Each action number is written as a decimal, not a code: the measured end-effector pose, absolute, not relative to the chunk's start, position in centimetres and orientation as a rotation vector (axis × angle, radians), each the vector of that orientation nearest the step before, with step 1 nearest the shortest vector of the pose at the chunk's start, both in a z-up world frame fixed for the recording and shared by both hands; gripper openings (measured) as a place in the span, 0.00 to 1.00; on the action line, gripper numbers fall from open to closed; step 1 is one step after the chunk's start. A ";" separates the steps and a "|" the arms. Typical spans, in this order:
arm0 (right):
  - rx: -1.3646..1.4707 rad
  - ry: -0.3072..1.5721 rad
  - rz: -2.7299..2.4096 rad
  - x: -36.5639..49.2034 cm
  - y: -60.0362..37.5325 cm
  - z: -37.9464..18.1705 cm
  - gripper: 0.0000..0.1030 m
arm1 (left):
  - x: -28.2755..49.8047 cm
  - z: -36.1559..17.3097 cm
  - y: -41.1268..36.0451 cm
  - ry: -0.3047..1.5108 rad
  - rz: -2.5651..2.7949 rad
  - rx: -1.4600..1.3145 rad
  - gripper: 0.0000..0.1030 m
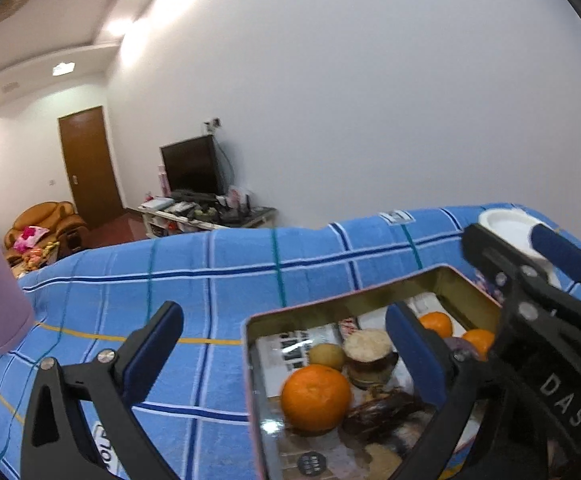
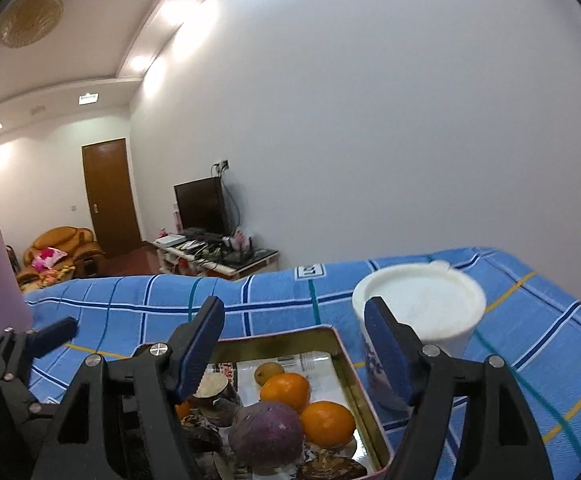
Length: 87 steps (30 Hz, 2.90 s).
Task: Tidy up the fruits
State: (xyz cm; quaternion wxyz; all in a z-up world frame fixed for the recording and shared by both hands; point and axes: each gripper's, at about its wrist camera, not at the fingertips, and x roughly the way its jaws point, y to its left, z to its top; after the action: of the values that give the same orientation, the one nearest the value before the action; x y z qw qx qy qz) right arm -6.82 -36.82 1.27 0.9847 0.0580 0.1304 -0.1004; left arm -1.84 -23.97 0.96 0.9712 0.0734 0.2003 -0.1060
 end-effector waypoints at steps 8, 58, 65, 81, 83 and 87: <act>0.097 0.242 -0.266 -8.0 -36.3 1.5 0.77 | -3.2 1.2 -22.1 0.365 -0.176 0.121 1.00; 0.091 0.091 -0.384 -19.3 -33.3 2.6 0.87 | -10.3 1.5 -17.1 0.315 -0.159 0.034 1.00; 0.087 0.085 -0.392 -19.5 -33.1 2.7 0.87 | -10.5 1.5 -17.2 0.305 -0.161 0.044 1.00; 0.087 0.085 -0.392 -19.7 -33.0 2.8 0.87 | -10.6 1.5 -17.5 0.294 -0.161 0.056 1.00; 0.086 0.087 -0.391 -19.7 -33.0 2.8 0.87 | -10.7 1.5 -17.6 0.289 -0.162 0.064 1.00; 0.085 0.087 -0.392 -19.8 -33.0 2.9 0.87 | -10.9 1.5 -17.8 0.278 -0.170 0.074 1.00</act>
State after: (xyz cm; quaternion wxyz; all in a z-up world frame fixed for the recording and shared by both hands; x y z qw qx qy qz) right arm -19.81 -32.99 2.86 0.9791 0.0420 0.0430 -0.1945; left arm -10.88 -17.82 1.49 0.9860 0.0371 0.1385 -0.0847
